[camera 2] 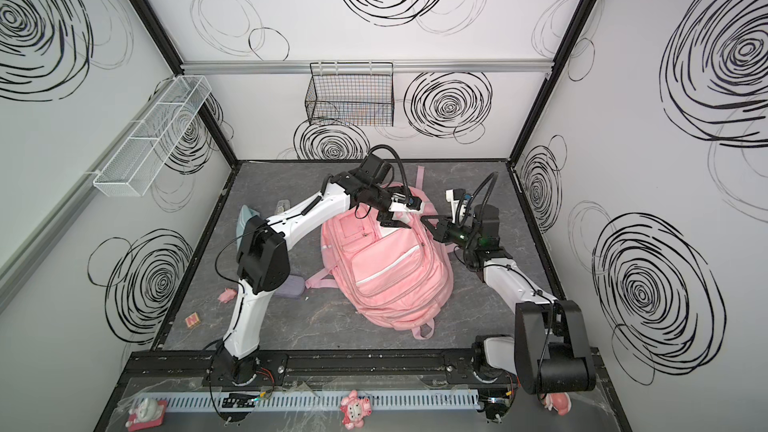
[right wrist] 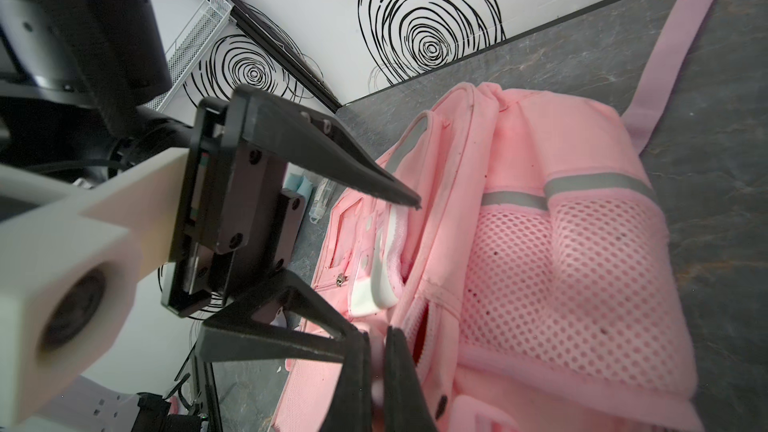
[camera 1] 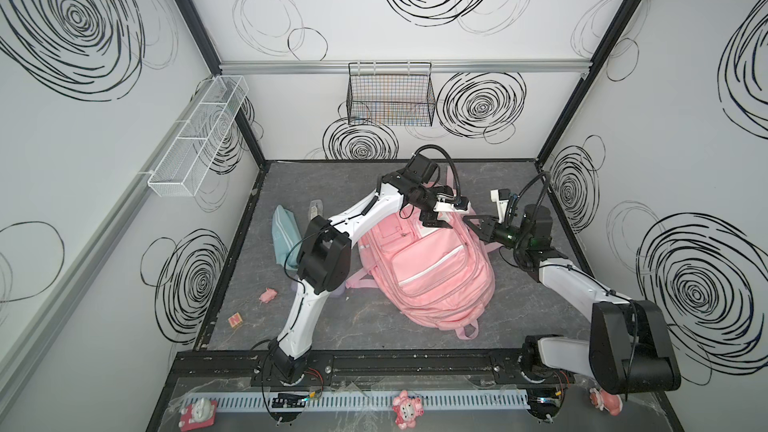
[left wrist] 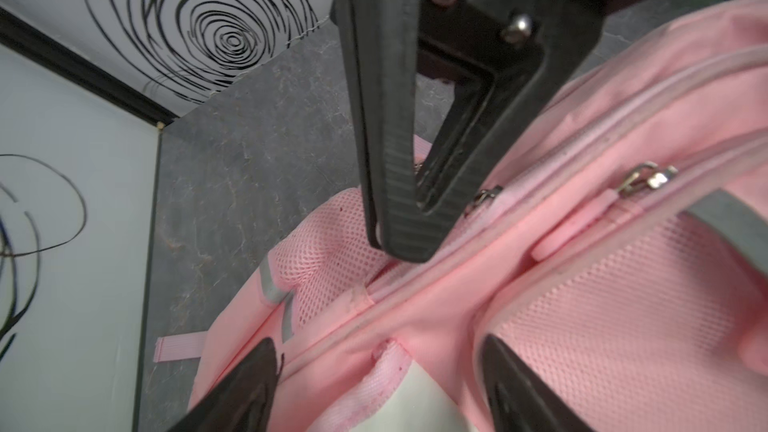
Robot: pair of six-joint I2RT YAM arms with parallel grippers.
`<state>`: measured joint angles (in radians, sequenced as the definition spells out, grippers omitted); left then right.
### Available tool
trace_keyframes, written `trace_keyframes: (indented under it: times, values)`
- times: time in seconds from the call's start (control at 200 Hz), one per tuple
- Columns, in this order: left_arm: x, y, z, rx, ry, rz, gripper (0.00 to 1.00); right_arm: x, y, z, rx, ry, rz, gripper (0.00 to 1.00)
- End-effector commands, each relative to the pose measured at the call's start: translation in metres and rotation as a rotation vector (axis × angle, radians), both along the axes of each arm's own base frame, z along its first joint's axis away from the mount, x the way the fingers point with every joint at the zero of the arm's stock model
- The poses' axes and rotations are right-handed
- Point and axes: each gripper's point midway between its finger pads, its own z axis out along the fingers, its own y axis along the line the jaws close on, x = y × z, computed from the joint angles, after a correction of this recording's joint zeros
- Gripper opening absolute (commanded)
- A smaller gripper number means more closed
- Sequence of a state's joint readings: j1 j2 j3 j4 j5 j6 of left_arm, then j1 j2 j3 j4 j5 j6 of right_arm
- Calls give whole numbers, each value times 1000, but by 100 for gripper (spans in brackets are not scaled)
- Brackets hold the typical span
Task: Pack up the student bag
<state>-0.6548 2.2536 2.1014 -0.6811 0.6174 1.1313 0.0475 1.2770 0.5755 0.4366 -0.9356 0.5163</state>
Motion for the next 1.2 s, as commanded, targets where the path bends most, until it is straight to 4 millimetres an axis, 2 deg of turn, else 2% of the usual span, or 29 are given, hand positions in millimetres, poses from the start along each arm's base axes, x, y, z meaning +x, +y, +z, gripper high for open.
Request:
trace_keyframes:
  times: [0.0,0.095,0.235,0.27,0.315,0.34,0.425,0.44,0.48,0.525,0.63,0.73,0.915,1.0,1.066,1.116,1.196]
  values:
    - [-6,-1,-32,112,11,-63,74,-5,21,46,32,-170,130,0]
    - [-8,-7,-45,140,-7,-79,68,-2,22,46,22,-168,132,0]
    - [-9,-11,-34,64,8,-107,58,0,23,41,20,-154,128,0]
    - [-10,-12,-30,42,8,-116,49,1,22,39,19,-149,123,0]
    - [-9,-13,-25,21,2,-118,25,2,22,39,18,-147,121,0]
    - [-7,-14,-22,13,-4,-113,20,2,21,38,18,-144,119,0]
    - [-1,-19,-16,-6,-32,-90,28,3,20,37,16,-134,119,0]
    - [-1,-19,-15,-9,-37,-87,33,3,21,38,16,-134,122,0]
    - [0,-21,-13,-14,-53,-81,59,3,21,39,13,-134,122,0]
    - [3,-24,-9,-28,-70,-64,64,2,22,41,9,-139,124,0]
    - [-5,-27,-1,-60,-59,-102,62,0,21,47,-2,-158,117,0]
    - [-19,-29,-4,-66,-28,-149,58,-1,20,48,-7,-159,111,0]
    - [-38,-29,-38,28,-13,-186,49,2,17,54,-10,-169,93,0]
    - [-38,-28,-51,73,-25,-182,48,3,17,56,-12,-175,93,0]
    - [-36,-28,-54,75,-25,-178,47,3,18,58,-11,-176,95,0]
    - [-35,-29,-52,65,-27,-181,42,3,18,59,-10,-183,96,0]
    - [-36,-35,-46,29,-28,-194,29,4,17,61,-11,-186,90,0]
